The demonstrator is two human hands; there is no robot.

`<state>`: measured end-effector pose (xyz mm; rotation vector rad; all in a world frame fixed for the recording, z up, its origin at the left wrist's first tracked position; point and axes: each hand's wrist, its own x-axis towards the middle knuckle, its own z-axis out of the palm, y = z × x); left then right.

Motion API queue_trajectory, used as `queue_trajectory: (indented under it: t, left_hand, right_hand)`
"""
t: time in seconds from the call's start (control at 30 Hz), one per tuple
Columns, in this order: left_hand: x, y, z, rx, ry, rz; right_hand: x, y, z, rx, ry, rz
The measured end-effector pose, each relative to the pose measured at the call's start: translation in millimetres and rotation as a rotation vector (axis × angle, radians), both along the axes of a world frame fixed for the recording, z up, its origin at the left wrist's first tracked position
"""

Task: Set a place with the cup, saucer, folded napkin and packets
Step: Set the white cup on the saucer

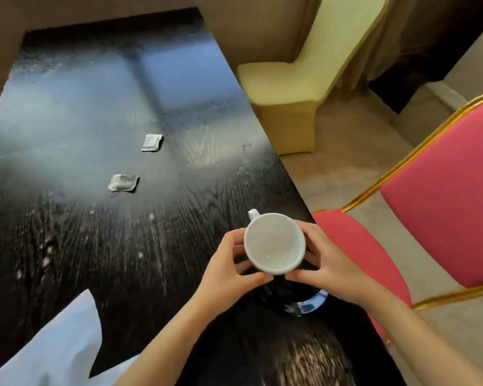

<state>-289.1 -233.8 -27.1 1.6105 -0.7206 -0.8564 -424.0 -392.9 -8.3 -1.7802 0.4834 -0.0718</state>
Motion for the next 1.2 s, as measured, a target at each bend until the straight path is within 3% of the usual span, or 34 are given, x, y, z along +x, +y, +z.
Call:
queue_trajectory:
  t: [0.37,1.2]
  left_hand:
    - [-52,-17,-33,0.102,-0.052,-0.011]
    - [-48,-20,-38,0.181,-0.041,-0.006]
  right_hand:
    - [-48,-6,-40,-0.066,0.089,-0.023]
    - [-46,-1,-58,-0.058,0.047,-0.118]
